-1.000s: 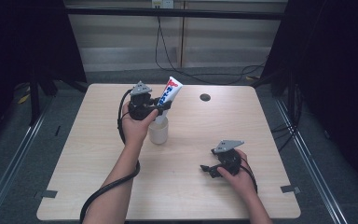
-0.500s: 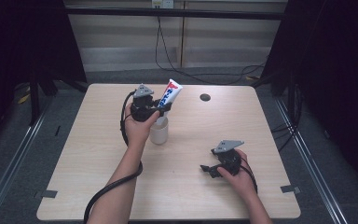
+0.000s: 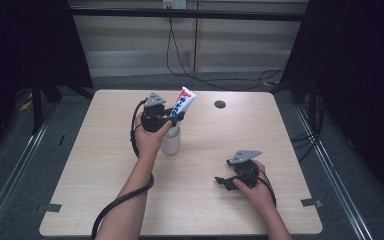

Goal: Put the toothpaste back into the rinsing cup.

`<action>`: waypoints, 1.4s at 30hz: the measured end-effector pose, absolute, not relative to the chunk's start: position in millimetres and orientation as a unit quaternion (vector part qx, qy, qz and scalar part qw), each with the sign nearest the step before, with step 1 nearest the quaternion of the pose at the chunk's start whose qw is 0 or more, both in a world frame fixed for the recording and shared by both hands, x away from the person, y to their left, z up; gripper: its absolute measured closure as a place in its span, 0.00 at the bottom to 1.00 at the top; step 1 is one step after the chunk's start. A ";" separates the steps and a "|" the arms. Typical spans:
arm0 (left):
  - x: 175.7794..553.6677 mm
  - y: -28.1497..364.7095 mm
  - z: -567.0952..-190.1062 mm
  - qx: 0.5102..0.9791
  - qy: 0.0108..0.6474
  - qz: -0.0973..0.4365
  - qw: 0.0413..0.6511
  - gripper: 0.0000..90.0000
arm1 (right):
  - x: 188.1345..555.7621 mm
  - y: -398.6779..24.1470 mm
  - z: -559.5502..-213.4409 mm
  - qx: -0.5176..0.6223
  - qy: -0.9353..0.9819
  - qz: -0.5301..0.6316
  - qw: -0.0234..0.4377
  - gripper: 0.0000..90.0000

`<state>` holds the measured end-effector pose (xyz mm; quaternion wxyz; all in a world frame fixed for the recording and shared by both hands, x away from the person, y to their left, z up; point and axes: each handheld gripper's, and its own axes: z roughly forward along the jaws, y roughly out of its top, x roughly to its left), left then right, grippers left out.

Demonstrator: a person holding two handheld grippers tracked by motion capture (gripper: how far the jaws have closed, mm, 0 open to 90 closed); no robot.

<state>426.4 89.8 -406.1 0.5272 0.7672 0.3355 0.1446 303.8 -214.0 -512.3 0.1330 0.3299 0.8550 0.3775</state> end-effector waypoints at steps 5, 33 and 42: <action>426.5 89.5 -410.1 0.767 0.335 0.142 0.528 0.66 | 303.8 -214.1 -512.3 0.330 0.855 0.377 0.133 0.20; 424.0 93.5 -432.9 0.762 0.345 0.147 0.528 0.64 | 303.0 -213.8 -512.0 0.332 0.854 0.377 0.132 0.20; 420.2 97.6 -436.2 0.768 0.348 0.150 0.516 0.63 | 302.9 -213.8 -512.1 0.332 0.854 0.377 0.133 0.20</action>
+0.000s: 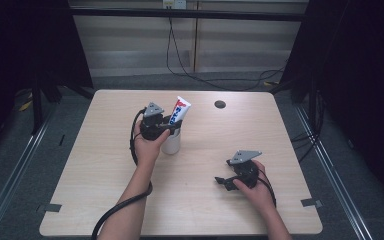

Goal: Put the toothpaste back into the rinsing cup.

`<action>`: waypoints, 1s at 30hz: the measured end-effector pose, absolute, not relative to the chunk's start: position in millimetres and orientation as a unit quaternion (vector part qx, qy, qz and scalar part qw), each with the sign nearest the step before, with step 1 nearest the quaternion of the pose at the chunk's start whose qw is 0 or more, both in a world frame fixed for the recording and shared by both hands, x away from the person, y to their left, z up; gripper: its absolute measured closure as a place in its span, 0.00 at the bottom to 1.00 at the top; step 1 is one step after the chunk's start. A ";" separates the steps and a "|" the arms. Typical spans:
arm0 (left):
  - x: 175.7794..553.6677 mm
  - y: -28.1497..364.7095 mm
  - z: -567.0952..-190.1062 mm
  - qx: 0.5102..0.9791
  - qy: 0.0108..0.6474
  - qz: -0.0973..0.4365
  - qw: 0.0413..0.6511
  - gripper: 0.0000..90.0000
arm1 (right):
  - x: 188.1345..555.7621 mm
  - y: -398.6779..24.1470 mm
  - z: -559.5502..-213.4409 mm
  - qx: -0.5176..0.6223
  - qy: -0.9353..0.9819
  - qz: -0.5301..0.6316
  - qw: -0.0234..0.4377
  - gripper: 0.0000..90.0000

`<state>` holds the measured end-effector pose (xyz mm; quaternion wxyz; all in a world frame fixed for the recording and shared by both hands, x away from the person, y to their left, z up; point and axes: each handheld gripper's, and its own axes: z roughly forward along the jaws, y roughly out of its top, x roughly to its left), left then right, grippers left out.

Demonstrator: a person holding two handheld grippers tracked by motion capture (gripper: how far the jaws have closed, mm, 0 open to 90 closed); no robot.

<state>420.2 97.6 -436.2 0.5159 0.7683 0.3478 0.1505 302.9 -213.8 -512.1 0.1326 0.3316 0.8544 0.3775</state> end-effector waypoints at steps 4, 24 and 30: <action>419.5 100.1 -437.8 0.769 0.351 0.150 0.514 0.62 | 303.2 -213.8 -512.2 0.331 0.854 0.378 0.133 0.20; 414.6 105.5 -440.5 0.780 0.353 0.152 0.494 0.59 | 303.2 -213.9 -512.2 0.331 0.854 0.378 0.133 0.20; 413.5 108.3 -444.3 0.783 0.358 0.151 0.487 0.59 | 303.1 -213.9 -512.1 0.331 0.854 0.378 0.133 0.20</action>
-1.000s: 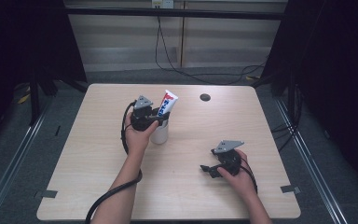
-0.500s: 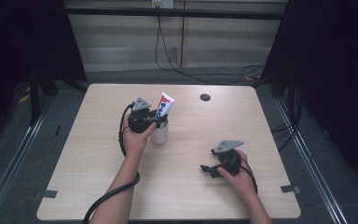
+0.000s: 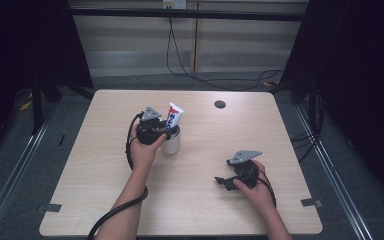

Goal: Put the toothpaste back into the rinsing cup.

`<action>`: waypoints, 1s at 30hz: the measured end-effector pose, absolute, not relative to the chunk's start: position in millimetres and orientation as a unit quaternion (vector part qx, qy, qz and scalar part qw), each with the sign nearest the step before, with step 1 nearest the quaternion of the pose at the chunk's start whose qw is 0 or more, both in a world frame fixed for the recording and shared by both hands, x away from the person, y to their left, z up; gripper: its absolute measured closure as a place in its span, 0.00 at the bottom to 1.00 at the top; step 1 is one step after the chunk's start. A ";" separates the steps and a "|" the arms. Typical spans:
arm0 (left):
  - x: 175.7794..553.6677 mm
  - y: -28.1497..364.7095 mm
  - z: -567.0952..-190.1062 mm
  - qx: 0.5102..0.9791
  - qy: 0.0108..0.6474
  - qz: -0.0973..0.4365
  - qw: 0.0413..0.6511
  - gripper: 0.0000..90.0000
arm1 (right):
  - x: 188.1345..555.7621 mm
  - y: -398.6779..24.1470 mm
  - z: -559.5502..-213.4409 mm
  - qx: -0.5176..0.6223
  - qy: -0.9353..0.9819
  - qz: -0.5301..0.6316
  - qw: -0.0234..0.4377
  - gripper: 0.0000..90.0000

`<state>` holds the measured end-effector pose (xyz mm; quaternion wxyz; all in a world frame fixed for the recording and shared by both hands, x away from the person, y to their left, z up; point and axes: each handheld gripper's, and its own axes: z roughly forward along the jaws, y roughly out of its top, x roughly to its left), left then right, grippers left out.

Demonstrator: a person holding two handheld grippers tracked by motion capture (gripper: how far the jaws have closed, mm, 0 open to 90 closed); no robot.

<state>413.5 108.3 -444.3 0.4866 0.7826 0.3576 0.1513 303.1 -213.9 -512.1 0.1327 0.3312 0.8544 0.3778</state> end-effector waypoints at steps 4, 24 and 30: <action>413.1 110.7 -443.2 0.784 0.361 0.151 0.482 0.57 | 303.2 -213.9 -512.2 0.331 0.854 0.378 0.132 0.20; 411.0 111.7 -441.1 0.790 0.352 0.152 0.479 0.48 | 303.3 -213.9 -512.2 0.331 0.854 0.378 0.132 0.20; 410.3 113.7 -438.7 0.789 0.349 0.157 0.480 0.45 | 303.3 -213.9 -512.2 0.332 0.854 0.378 0.132 0.20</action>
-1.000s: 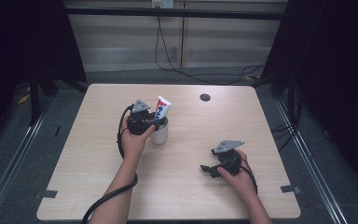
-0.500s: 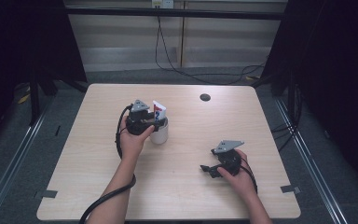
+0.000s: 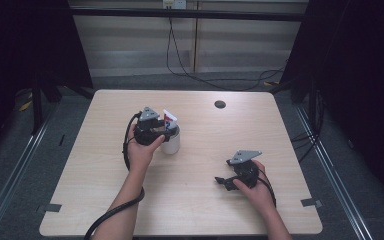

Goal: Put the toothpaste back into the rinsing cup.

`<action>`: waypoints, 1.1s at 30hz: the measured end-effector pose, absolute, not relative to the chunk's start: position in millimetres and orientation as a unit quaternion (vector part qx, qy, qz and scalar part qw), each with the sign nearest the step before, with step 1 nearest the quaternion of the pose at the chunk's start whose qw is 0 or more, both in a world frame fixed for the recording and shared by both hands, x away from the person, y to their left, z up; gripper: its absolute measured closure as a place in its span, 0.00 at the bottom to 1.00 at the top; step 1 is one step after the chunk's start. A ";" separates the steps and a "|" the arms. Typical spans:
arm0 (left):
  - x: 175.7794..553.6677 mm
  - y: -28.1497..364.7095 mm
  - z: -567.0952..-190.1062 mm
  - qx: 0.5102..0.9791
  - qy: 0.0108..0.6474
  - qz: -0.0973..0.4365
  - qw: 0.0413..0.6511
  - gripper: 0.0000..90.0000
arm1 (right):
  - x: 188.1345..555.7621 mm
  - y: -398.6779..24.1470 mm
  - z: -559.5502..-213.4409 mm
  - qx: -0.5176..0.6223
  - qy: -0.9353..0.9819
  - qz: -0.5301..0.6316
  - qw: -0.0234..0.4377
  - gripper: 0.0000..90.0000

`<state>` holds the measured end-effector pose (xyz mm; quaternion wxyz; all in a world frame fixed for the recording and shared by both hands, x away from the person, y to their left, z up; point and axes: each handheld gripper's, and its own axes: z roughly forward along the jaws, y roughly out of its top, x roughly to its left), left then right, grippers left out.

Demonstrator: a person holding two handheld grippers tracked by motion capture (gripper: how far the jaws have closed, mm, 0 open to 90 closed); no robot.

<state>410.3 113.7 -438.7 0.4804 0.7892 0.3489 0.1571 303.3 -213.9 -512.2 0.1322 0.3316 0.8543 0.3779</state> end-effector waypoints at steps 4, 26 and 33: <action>409.3 116.1 -434.5 0.777 0.349 0.158 0.500 0.43 | 303.1 -213.9 -512.1 0.333 0.854 0.377 0.132 0.20; 409.9 116.1 -419.5 0.786 0.357 0.159 0.479 0.19 | 303.1 -213.9 -512.1 0.333 0.854 0.377 0.132 0.20; 407.1 118.2 -416.8 0.787 0.352 0.159 0.481 0.18 | 303.2 -213.9 -512.2 0.332 0.854 0.378 0.132 0.20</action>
